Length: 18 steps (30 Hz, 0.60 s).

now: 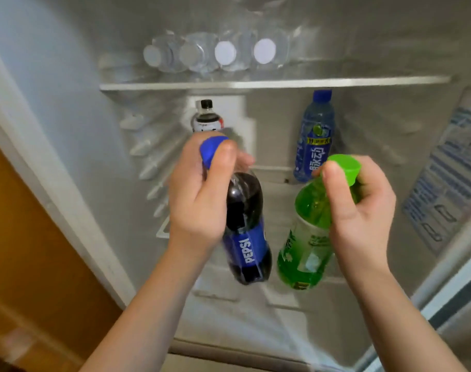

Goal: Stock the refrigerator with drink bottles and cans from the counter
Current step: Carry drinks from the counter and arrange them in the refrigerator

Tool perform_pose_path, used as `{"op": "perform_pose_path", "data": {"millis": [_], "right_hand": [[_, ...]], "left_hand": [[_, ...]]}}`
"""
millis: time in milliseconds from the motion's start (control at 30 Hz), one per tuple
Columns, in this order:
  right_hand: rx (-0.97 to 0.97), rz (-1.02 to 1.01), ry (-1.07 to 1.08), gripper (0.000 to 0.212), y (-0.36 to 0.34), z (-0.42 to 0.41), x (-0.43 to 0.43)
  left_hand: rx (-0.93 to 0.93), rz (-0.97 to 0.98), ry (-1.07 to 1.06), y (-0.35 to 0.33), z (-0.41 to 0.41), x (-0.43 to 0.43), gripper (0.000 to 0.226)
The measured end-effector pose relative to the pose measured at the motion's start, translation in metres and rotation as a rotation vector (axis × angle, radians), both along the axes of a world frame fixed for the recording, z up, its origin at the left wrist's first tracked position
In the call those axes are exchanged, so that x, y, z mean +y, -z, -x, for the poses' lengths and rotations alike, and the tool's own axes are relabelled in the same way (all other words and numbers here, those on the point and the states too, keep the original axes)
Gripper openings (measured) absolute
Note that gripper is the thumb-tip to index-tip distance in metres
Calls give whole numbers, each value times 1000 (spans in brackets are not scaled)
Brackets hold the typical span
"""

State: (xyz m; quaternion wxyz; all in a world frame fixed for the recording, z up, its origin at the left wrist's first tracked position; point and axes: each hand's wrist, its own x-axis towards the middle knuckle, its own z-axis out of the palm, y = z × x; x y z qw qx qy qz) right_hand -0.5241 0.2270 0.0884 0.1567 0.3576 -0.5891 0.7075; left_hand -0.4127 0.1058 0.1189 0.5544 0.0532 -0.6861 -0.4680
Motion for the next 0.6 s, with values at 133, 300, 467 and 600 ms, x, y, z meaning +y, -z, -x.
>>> {"op": "perform_pose_path", "data": {"millis": [133,300,467,600], "right_hand": [[2,12,76,25,-6,23,-23],[76,-97,196,14,-4,41,-44],[47,-124,271,21,5,59,-53],[55,-150,298,27,11,70,-55]], "left_hand": [[-1,23,-16,1,41,-19,14],[-76,64,-66,10,81,-40,21],[-93,32,0,15,107,-50,33],[-140,26,40,14,121,-57,32]]}}
